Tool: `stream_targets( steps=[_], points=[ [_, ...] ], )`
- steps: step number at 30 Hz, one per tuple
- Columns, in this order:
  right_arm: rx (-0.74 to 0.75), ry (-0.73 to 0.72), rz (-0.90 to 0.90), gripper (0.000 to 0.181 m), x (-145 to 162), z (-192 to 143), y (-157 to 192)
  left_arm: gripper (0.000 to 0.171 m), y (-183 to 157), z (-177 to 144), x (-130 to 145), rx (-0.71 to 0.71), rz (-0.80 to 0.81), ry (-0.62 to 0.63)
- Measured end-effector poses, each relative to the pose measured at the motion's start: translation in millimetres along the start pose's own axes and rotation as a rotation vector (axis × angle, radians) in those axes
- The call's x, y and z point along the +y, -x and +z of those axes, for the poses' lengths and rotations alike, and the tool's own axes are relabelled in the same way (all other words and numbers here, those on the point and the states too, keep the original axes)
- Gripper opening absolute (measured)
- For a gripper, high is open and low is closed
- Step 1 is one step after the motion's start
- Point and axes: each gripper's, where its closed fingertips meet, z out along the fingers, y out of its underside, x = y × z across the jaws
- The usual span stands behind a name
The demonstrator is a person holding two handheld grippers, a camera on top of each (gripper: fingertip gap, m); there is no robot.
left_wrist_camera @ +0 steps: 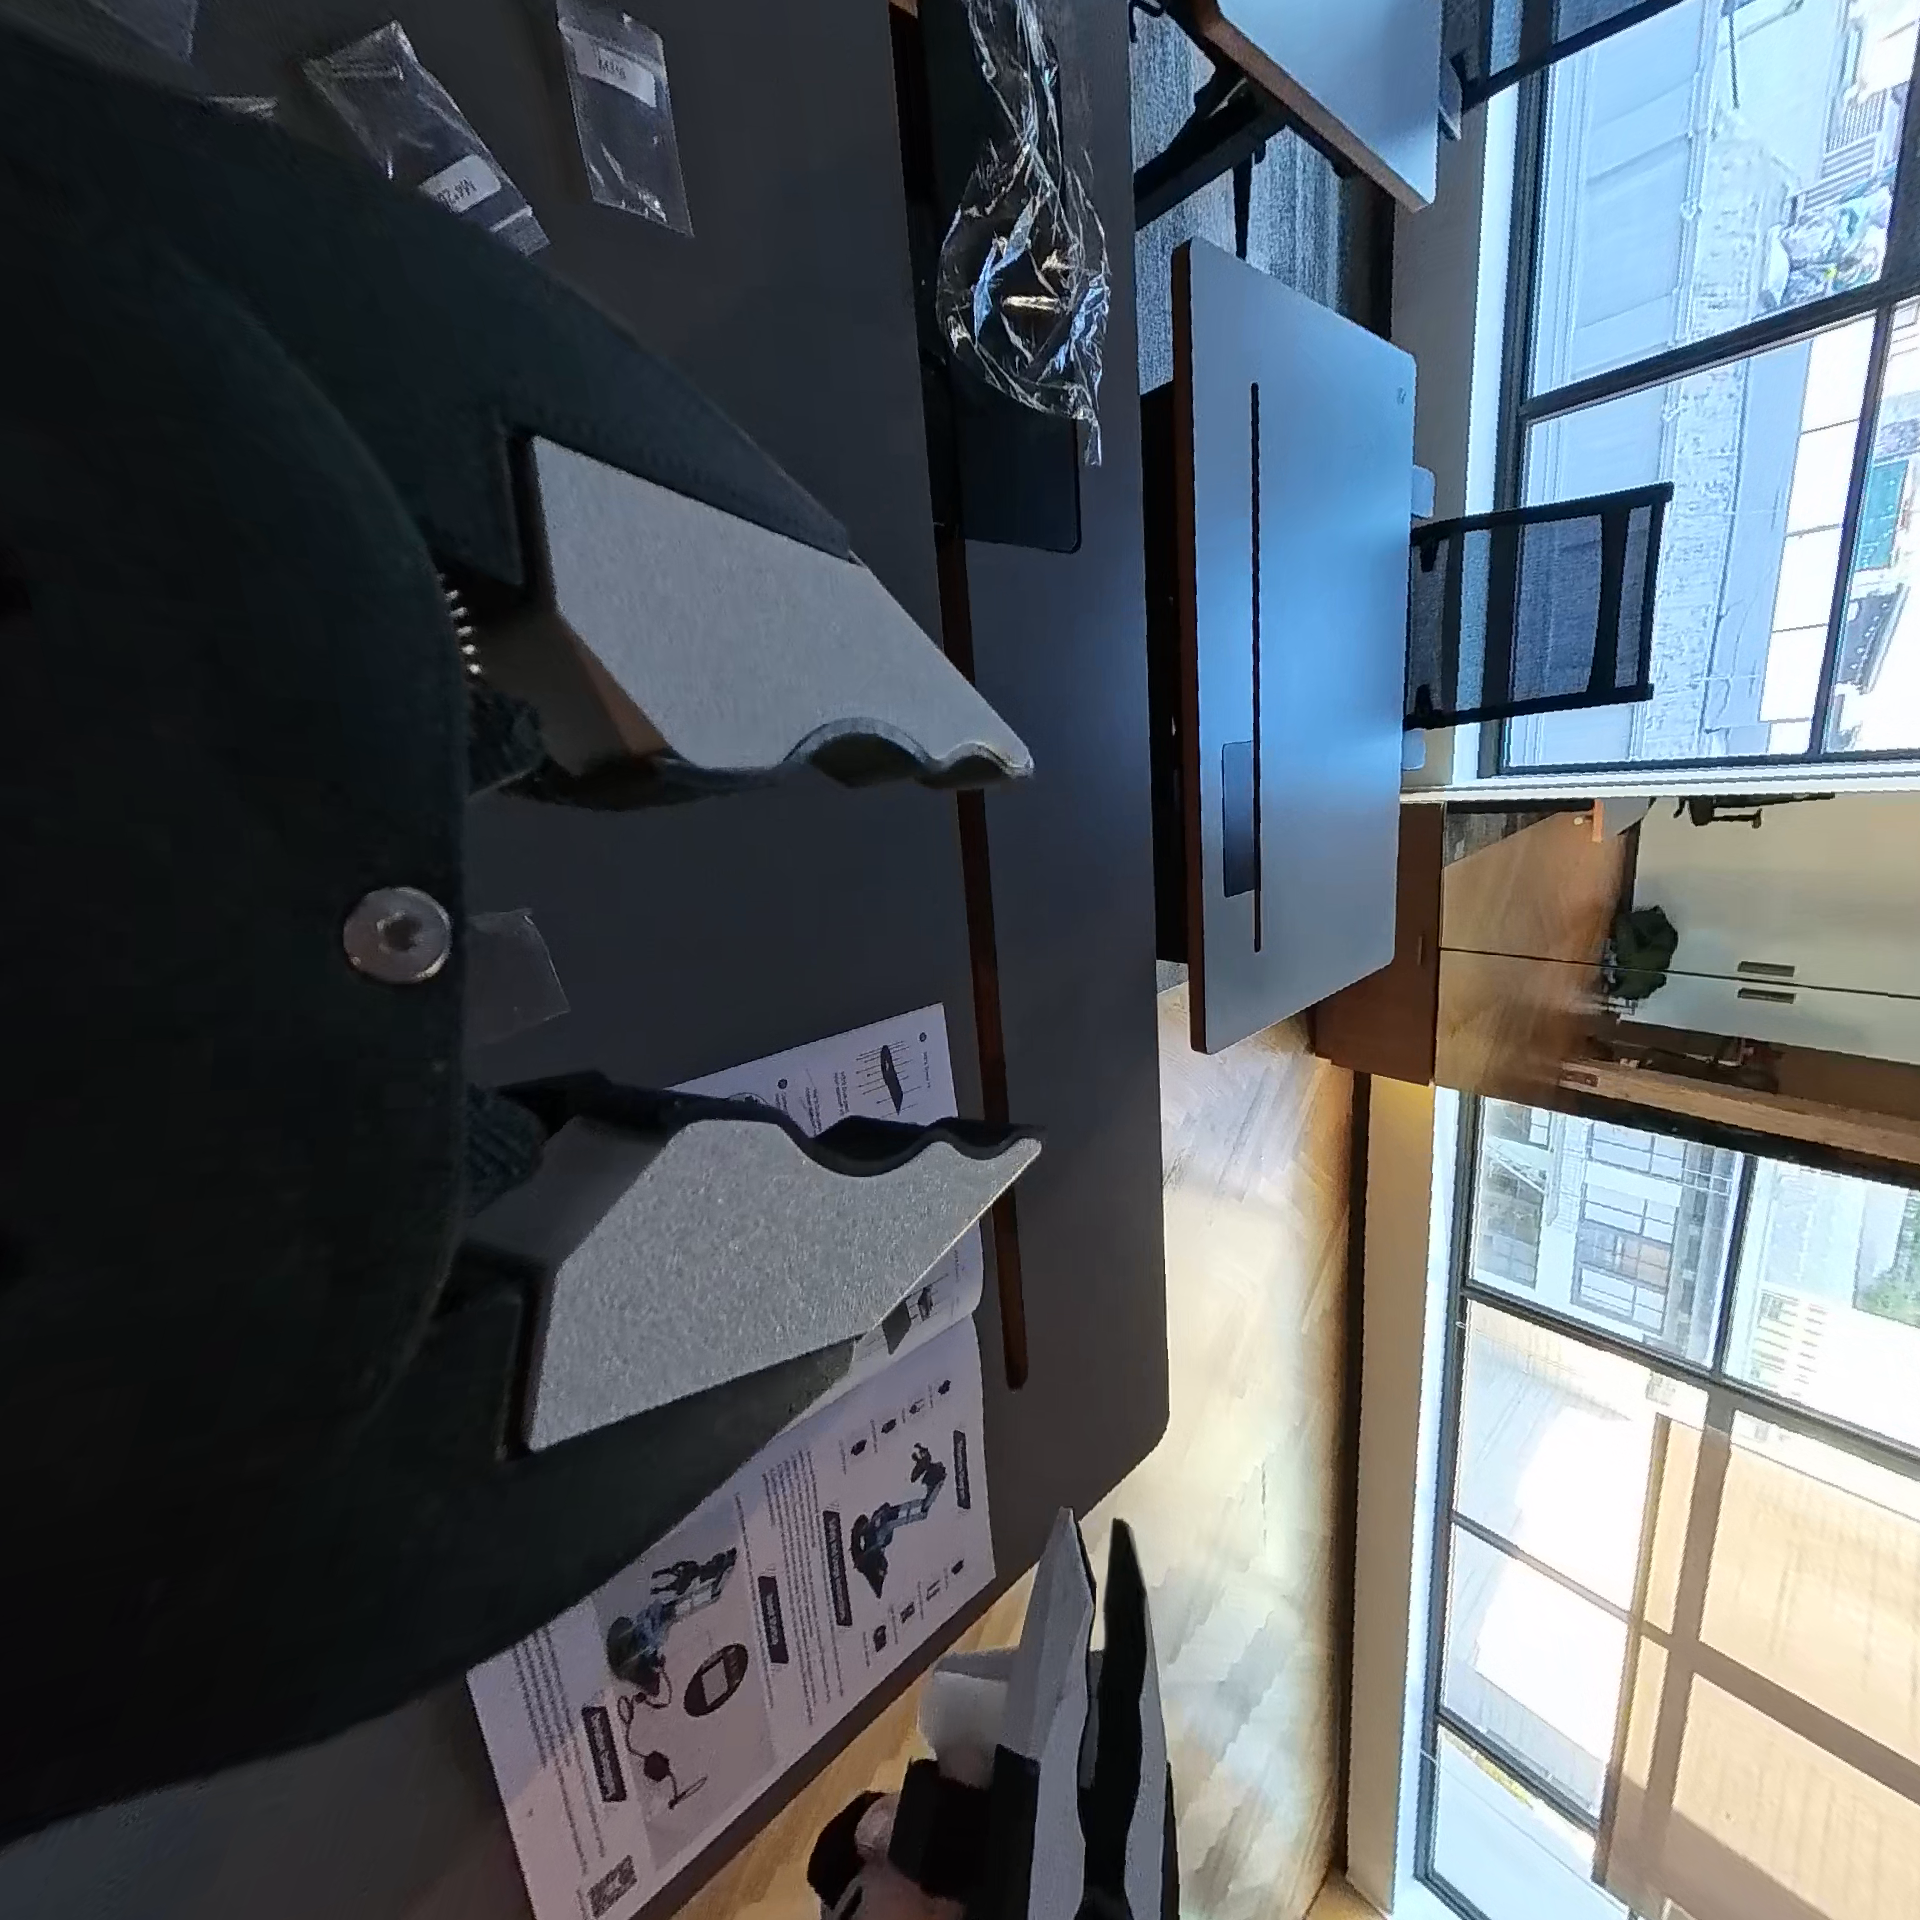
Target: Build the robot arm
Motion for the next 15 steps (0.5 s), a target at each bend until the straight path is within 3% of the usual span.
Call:
stream_targets(
  steps=[15],
  points=[
    [-0.009, -0.004, -0.014, 0.028, -1.2, 0.4, 3.5, 0.062, 1.3, -3.1, -2.3, -0.003, -0.003, -0.011]
  ],
)
